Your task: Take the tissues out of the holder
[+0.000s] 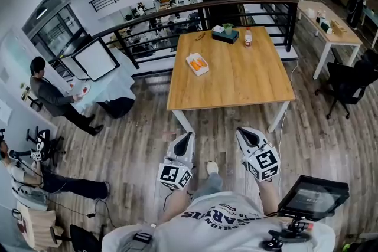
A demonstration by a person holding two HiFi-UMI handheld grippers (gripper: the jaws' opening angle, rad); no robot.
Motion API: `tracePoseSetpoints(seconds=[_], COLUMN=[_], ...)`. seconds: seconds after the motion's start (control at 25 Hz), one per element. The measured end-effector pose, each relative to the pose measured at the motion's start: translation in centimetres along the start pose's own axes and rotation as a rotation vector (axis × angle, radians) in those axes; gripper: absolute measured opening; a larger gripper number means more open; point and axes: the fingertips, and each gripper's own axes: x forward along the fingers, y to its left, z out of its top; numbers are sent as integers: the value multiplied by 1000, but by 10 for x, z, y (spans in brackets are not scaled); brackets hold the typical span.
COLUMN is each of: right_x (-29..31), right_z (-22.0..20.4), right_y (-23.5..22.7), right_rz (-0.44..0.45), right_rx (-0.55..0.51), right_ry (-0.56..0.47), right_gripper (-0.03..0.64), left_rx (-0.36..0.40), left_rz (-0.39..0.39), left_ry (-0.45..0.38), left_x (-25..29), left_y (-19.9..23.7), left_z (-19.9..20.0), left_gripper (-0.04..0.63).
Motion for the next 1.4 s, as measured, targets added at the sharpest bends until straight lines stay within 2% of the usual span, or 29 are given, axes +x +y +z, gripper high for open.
tracePoseSetpoints(seconds=[0.36,0.76,1.16,1.4], right_x=[100,208,288,309], right_z=[4,-3,-32,-40], right_y=[-32,-60,-78,-80], right_rz=[-28,-68,-70,-73], right_rx=[37,91,131,138], right_ry=[34,77,139,152], right_gripper=[9,9,9,9], left_rx=[-7,-66,-104,-98], left_rz=[-64,-99,-84,-120], left_ry=[14,38,77,98], left_x=[84,152,179,197], left_y=[75,168,237,259], left_z=[-9,-31,-63,-80], left_gripper=[3,3,3,3])
